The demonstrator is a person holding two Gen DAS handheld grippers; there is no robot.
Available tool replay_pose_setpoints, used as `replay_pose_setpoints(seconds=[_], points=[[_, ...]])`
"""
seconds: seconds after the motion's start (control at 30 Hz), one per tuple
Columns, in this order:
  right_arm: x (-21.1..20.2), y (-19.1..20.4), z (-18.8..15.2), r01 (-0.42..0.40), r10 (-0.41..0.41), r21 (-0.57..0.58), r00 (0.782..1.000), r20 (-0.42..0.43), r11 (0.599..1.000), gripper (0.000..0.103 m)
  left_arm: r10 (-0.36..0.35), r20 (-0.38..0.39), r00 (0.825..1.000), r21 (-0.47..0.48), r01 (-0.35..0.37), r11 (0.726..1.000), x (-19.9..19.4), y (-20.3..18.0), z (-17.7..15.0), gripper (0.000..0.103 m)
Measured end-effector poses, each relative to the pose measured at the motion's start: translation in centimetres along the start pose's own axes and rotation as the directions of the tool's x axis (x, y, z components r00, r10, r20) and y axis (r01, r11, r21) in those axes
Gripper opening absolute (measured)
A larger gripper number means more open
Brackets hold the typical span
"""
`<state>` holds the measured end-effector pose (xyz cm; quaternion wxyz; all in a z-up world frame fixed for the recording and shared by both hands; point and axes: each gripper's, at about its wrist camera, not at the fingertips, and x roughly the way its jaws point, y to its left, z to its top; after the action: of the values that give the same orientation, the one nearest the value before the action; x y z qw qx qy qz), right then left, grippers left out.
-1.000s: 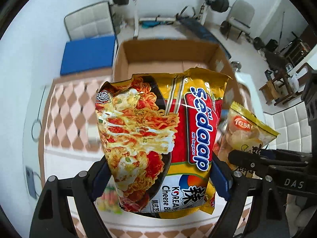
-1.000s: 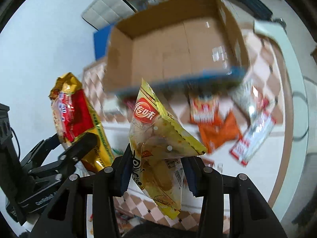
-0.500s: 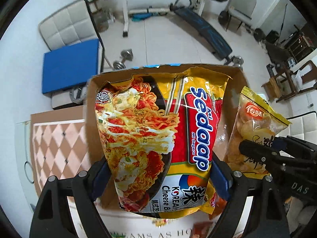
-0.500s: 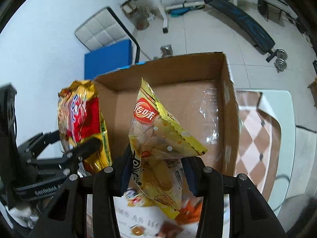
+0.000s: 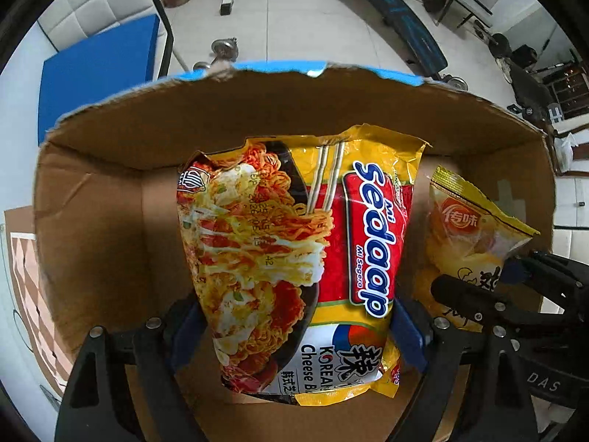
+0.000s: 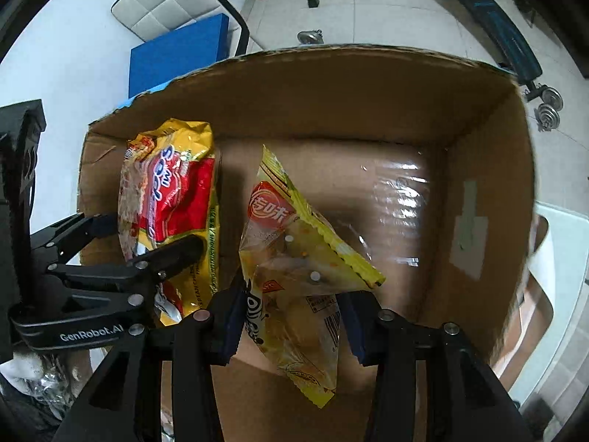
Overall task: Organize snacks
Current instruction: 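Carry both packs into the cardboard box and open both tools to release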
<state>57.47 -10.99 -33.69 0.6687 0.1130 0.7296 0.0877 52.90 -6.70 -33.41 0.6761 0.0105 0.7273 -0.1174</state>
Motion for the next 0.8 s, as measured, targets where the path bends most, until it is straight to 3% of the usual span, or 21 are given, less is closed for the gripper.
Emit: replay_pose_setpoints(seconds=[0.23, 0.33, 0.47, 0.57, 0.63, 0.8], points=[[0.9, 0.2, 1.1, -0.023, 0.021, -0.043, 0.999, -0.049, 0.999, 0.053, 0.015, -0.026, 1.0, -0.02, -0.015, 1.0, 0.4, 0.4, 0.5, 0.087], [0.5, -0.2, 1.1, -0.016, 0.014, -0.038, 0.999, -0.052, 0.999, 0.076, 0.018, 0.004, 1.0, -0.032, -0.017, 0.999, -0.4, 0.1, 0.6, 0.089], [-0.5, -0.6, 0.4, -0.042, 0.042, -0.017, 0.998, -0.041, 0.999, 0.08, 0.002, 0.025, 1.0, -0.048, -0.001, 0.999, -1.9, 0.2, 0.1, 0.093], [-2.0, 0.1, -0.7, -0.017, 0.016, -0.018, 1.0, -0.014, 1.0, 0.082, 0.004, 0.041, 0.999, -0.059, -0.002, 0.998, -3.3, 0.4, -0.5, 0.093], [-3.2, 1.0, -2.1, 0.031, -0.031, -0.021, 0.999, 0.012, 0.999, 0.091, 0.011, 0.061, 0.998, -0.066, -0.007, 0.998, -4.7, 0.5, -1.5, 0.093], [-5.7, 2.9, -5.6, 0.164, -0.162, -0.011, 0.982, 0.097, 0.986, 0.092, 0.031, 0.138, 0.99, -0.088, -0.019, 0.996, -7.9, 1.0, -5.2, 0.093]])
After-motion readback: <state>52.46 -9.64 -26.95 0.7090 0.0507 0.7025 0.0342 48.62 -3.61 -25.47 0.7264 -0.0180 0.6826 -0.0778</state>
